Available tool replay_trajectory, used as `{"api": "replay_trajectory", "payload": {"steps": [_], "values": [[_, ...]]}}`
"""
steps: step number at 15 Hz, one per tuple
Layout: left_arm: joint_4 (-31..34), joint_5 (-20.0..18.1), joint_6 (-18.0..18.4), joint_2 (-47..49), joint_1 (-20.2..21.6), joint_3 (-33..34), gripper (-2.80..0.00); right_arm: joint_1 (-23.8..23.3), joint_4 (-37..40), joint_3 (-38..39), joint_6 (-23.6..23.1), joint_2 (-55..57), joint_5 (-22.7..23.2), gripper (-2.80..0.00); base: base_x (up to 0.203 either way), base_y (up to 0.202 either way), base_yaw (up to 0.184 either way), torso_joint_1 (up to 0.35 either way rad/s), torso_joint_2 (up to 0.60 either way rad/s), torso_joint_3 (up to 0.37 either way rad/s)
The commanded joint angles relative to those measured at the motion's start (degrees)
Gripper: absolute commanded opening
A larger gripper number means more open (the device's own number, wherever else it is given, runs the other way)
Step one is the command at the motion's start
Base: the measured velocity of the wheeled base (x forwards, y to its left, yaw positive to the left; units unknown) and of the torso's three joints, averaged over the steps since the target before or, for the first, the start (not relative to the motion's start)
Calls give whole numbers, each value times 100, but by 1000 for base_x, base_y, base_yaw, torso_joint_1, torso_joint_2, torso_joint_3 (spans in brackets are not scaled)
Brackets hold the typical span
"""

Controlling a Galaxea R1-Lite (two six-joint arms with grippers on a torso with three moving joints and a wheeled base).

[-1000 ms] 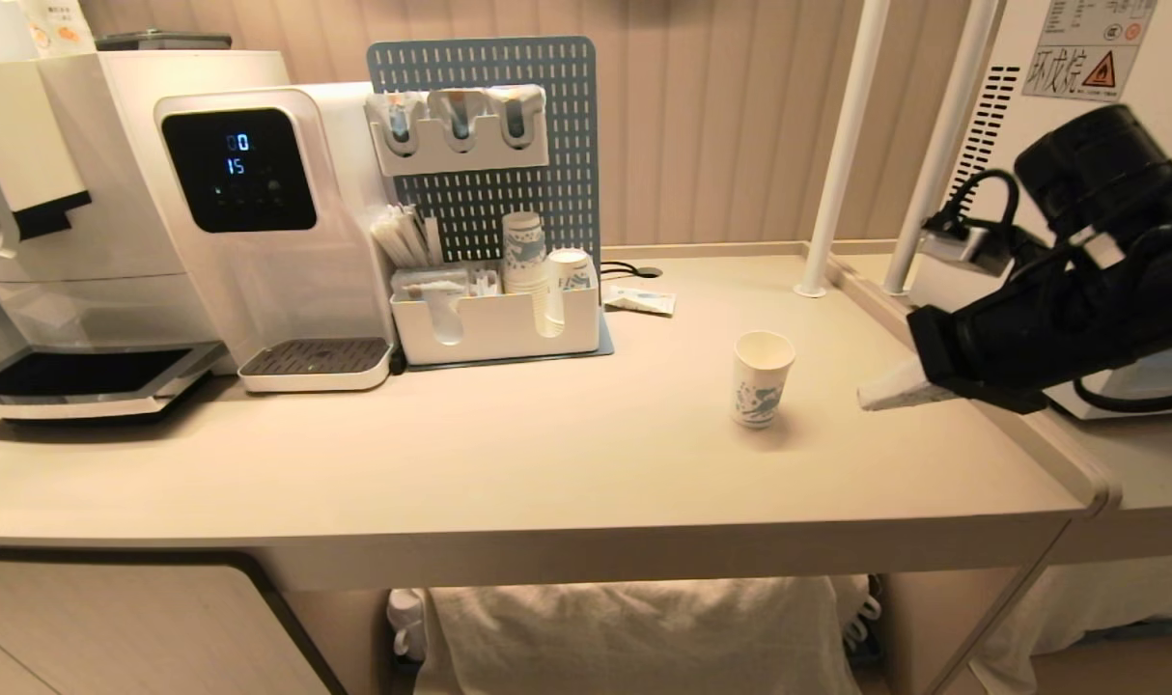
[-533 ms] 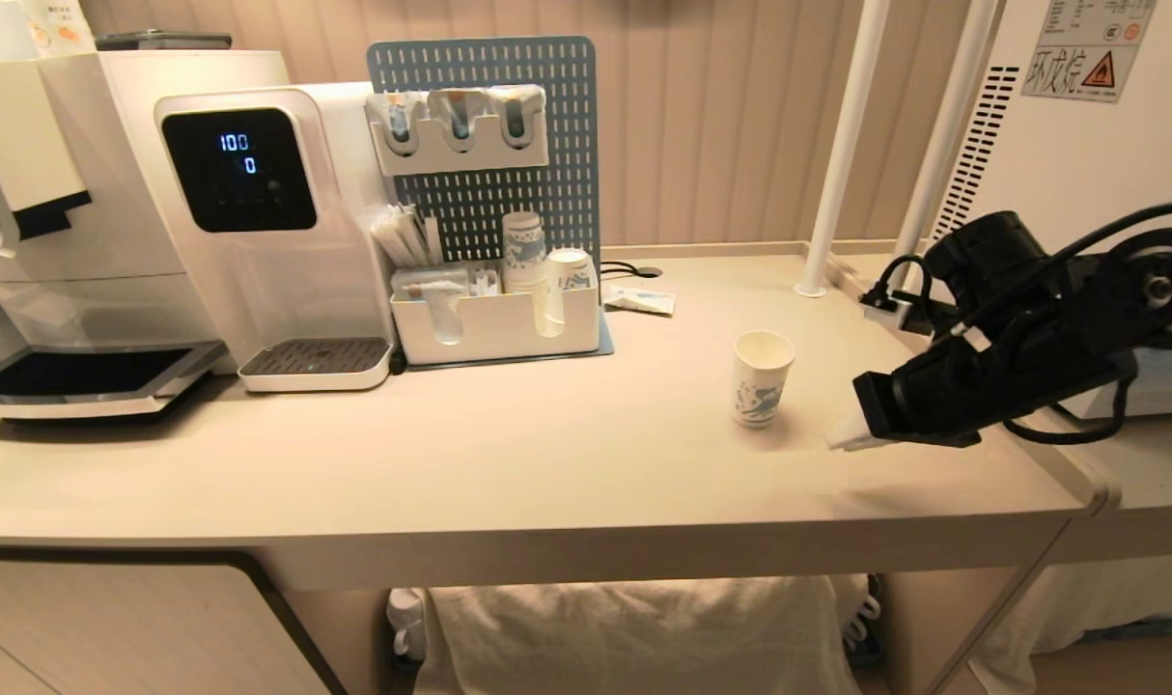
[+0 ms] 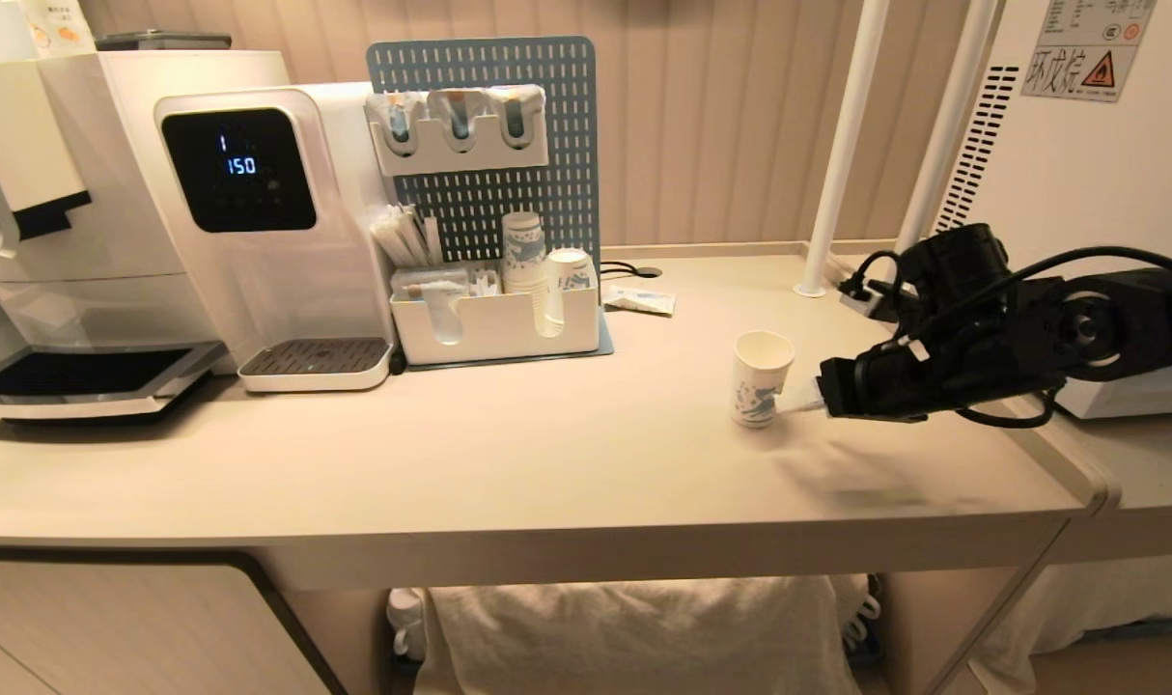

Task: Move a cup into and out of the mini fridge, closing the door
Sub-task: Put the paper cup in the freezer

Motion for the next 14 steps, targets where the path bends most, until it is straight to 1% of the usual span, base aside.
{"api": "replay_trajectory", "payload": {"steps": [1,7,10,13,14], "values": [[-1,0,1,-1,2,0,-280,39,-381,75,-12,120,28,0,0,0,0,0,0,0],[-1,0,1,7,2,0,-280,130,-836,113,-219,372,43,0,0,0,0,0,0,0],[-1,0,1,7,2,0,-280,199,-1437,105,-280,542,41,0,0,0,0,0,0,0],[-1,0,5,-1,2,0,-280,219,-2131,135,-757,746,0,0,0,0,0,0,0,0],[-1,0,1,7,2,0,-280,218,-2254,156,-845,797,-1,0,0,0,0,0,0,0]]}}
